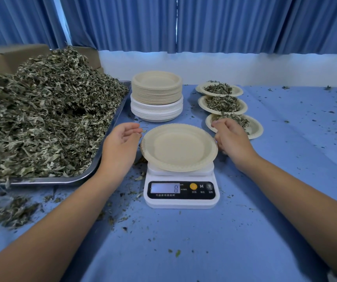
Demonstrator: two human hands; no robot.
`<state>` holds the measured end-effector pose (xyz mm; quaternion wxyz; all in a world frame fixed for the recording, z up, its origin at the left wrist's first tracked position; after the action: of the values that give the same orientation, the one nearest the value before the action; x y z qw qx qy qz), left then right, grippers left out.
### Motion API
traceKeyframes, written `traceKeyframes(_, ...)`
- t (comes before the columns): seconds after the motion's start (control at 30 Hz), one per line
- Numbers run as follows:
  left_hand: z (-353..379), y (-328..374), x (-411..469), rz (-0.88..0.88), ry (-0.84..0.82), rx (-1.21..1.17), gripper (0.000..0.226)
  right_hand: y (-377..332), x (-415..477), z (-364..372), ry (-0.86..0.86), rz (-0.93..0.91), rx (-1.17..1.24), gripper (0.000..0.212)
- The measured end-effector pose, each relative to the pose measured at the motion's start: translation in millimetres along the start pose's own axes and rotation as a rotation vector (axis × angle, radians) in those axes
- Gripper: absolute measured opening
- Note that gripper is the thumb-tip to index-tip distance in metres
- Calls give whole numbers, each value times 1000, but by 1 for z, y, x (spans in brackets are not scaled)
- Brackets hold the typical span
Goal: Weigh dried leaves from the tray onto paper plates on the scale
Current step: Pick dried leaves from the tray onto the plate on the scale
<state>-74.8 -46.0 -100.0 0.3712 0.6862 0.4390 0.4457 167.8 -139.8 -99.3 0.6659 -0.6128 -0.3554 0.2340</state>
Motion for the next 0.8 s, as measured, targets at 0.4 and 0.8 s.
traceKeyframes(0.4,-1,4,-1,-68,11,-113,24,-22,-12,0,-80,-228,54,40)
traceKeyframes(0.8,-6,10,-1,-478,-33,-669,41,-57,-24,27,-247,-605,-444,37)
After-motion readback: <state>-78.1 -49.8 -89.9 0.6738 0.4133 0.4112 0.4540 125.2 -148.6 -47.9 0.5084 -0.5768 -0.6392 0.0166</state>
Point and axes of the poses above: each hand's wrist, its own x-axis towards the middle knuckle, its own z-axis out of the palm, y = z × x, the point moved 1 cm from there along x, towards the middle knuckle, and after that the axes turned 13 degrees about x, right-handed, at the moved point
